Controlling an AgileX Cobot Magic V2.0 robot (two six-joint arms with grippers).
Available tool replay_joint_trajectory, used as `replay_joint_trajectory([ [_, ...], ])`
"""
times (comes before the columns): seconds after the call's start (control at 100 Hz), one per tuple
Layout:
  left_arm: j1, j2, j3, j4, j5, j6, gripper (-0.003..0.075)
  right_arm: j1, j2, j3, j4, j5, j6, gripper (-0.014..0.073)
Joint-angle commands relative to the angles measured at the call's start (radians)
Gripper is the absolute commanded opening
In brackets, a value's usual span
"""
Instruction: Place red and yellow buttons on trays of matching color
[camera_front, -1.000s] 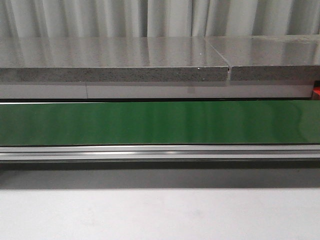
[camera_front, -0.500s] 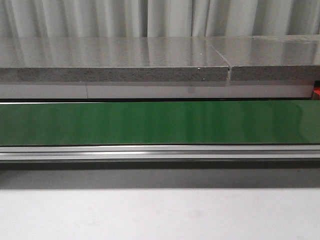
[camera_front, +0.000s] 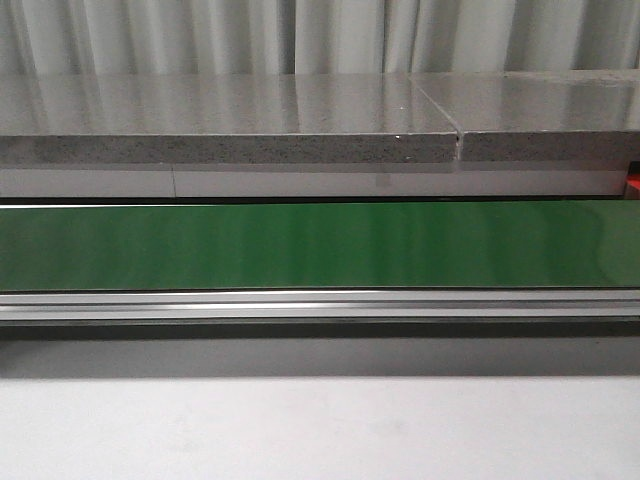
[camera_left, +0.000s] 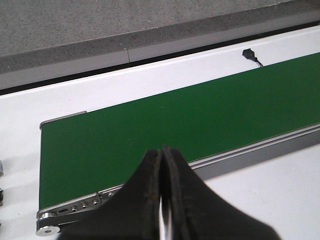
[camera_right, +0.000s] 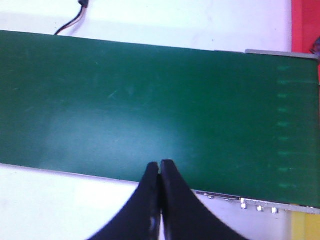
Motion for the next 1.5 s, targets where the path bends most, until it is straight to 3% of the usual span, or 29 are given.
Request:
replay_joint_trajectory([
  [0.0, -0.006, 0.006, -0.027, -0.017, -0.067, -0.002, -0.0021, 0.018, -0.057, -0.034, -0.004, -0.044, -0.010, -0.0066],
  [0.78, -0.006, 0.006, -0.027, -0.017, -0.067, -0.002, -0.0021, 0.028, -0.667, 0.233, 0.017, -0.096, -0.010, -0.0066],
  [1.49, -0.006, 0.006, -0.027, -0.019, -0.093, -0.002, -0.0021, 0.028, -0.699, 0.242, 0.020, -0.097, -0.010, -0.0066],
])
